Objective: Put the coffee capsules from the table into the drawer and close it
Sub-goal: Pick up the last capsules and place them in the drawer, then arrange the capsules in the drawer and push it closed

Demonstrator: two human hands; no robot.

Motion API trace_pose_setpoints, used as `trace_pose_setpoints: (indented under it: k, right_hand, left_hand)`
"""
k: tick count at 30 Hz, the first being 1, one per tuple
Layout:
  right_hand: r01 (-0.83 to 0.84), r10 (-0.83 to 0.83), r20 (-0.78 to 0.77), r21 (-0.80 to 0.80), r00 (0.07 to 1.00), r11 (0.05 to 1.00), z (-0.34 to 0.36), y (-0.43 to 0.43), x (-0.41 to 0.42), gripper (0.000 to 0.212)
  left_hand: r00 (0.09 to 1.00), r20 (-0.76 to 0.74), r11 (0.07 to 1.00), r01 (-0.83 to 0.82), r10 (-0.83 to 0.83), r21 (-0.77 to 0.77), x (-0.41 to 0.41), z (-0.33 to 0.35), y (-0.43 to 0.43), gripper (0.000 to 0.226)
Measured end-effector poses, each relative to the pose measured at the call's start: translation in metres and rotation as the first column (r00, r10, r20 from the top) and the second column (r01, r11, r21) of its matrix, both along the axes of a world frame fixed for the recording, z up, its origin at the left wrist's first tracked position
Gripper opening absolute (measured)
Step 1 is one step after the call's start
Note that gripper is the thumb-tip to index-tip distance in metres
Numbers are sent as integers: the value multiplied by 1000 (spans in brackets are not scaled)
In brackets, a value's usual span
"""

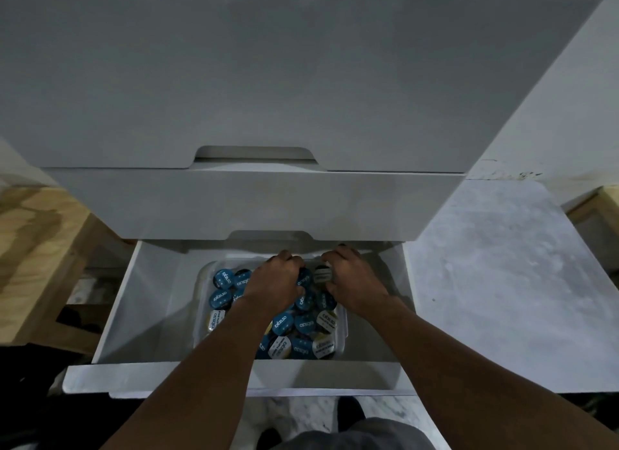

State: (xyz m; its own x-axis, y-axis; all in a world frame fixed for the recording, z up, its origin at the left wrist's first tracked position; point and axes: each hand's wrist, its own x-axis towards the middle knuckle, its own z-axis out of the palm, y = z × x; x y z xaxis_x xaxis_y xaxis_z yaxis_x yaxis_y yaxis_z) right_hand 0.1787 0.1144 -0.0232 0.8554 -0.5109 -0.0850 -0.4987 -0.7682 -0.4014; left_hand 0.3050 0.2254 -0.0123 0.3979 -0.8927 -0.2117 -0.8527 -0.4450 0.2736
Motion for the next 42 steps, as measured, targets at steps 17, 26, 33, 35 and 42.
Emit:
trace_pose_setpoints:
  k: [17,26,33,35,42]
  right_hand:
    - [8,-12,-98,-45,995,999,3,3,-5,34]
    - [161,-171,-110,-97,979,982,15,27,-1,35]
    - [304,-311,-80,-88,947,948,29,68,-7,31]
    - [317,-324,-66,-94,944,944,36,78,-9,27]
    - [312,-303,93,-107,948,944,52,113,-30,27]
  left_hand:
    - [998,-37,996,-49,47,-72,-1,10,8,40]
    - [999,-10,995,-40,39,-95,10,17,40,33]
    - [999,53,994,8,-3,-111,8,27,64,32]
    - [998,58,990,-27,35,-137,5,32,73,33]
    - [981,109,947,-122,161,-297,-16,52,116,30]
